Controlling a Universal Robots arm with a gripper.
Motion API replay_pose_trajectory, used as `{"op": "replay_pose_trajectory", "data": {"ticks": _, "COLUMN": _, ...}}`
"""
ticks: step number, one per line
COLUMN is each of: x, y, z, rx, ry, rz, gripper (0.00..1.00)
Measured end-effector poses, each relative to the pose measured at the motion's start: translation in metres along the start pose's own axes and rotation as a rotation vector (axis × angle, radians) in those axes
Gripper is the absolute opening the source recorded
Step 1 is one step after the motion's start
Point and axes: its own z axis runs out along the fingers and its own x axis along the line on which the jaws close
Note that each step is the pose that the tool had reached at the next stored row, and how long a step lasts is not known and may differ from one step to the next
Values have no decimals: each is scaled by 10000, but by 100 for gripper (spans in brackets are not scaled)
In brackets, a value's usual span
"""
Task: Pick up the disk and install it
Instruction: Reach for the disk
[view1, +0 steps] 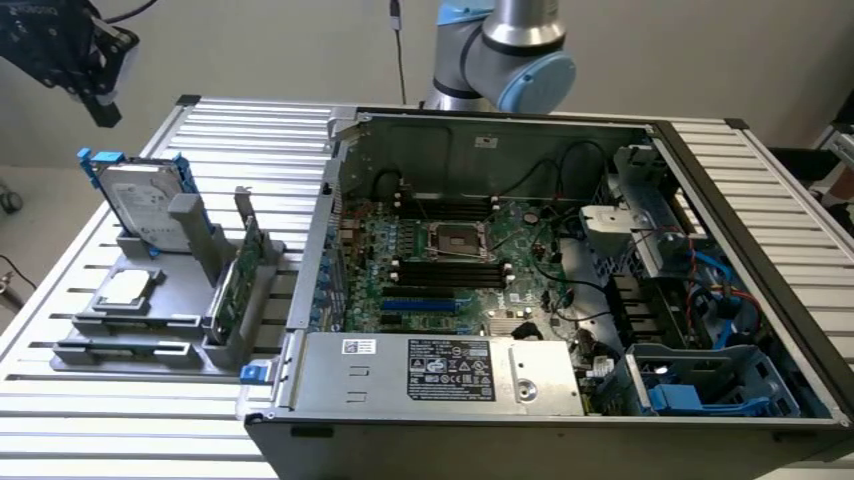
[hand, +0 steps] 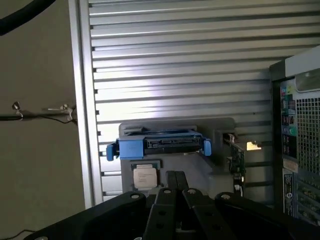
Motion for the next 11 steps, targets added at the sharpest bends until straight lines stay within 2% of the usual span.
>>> {"op": "replay_pose_trajectory", "data": {"ticks": 5, "x": 231, "y": 44, "z": 26, "rx": 172, "ry": -12, "rz": -2, "gripper": 11}}
{"op": "replay_pose_trajectory", "data": {"ticks": 8, "x": 355, "y": 108, "z": 39, "rx": 295, "ry": -22, "rz": -4, "gripper": 11}}
{"op": "replay_pose_trajectory", "data": {"ticks": 9, "x": 370, "y": 128, "z": 38, "rx": 314, "ry": -21, "rz": -3, "gripper": 11}}
{"op": "replay_pose_trajectory", "data": {"ticks": 11, "x": 374, "y": 131, "z": 39, "rx": 314, "ry": -22, "rz": -3, "gripper": 11}}
